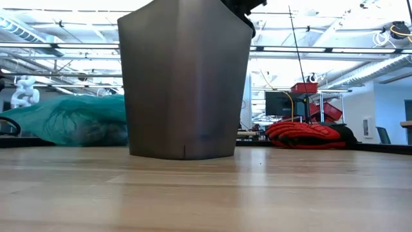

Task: Place trash/remove bag and relplace
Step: Insert a new pink trash bag into the black trash bin

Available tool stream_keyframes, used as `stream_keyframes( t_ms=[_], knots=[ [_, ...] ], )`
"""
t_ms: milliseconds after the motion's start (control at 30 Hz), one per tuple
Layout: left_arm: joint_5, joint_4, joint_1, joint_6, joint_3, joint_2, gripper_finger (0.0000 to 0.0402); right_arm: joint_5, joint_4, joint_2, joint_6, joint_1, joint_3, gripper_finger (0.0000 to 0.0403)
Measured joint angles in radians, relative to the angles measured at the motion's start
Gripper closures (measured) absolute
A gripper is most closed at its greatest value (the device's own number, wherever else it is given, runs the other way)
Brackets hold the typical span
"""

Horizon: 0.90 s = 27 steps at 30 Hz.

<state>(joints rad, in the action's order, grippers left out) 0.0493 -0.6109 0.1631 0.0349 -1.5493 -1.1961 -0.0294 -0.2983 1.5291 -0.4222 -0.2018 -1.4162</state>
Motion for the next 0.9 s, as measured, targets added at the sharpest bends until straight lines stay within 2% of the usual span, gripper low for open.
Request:
stream_keyframes(
  t_ms=[333, 533, 667, 900],
  knots=[
    [-0.001, -0.373, -0.006, -0.225, -0.257, -0.152, 0.0401, 0.001, 0.01, 0.0, 0.007, 0.007, 0.0, 0.0403],
    [-0.001, -0.43, -0.036, -0.307, -0.38, -0.232, 0.0399, 0.008, 0.008, 0.0, 0.018, 0.007, 0.0, 0.0403],
    [-0.001, -0.448, -0.054, -0.306, -0.414, -0.266, 0.0373, 0.009, 0.005, 0.0, 0.019, 0.007, 0.0, 0.0403],
    [0.0, -0.505, -0.089, -0.306, -0.414, -0.309, 0.0298, 0.009, -0.02, 0.0, 0.019, 0.007, 0.0, 0.0403]
  ],
)
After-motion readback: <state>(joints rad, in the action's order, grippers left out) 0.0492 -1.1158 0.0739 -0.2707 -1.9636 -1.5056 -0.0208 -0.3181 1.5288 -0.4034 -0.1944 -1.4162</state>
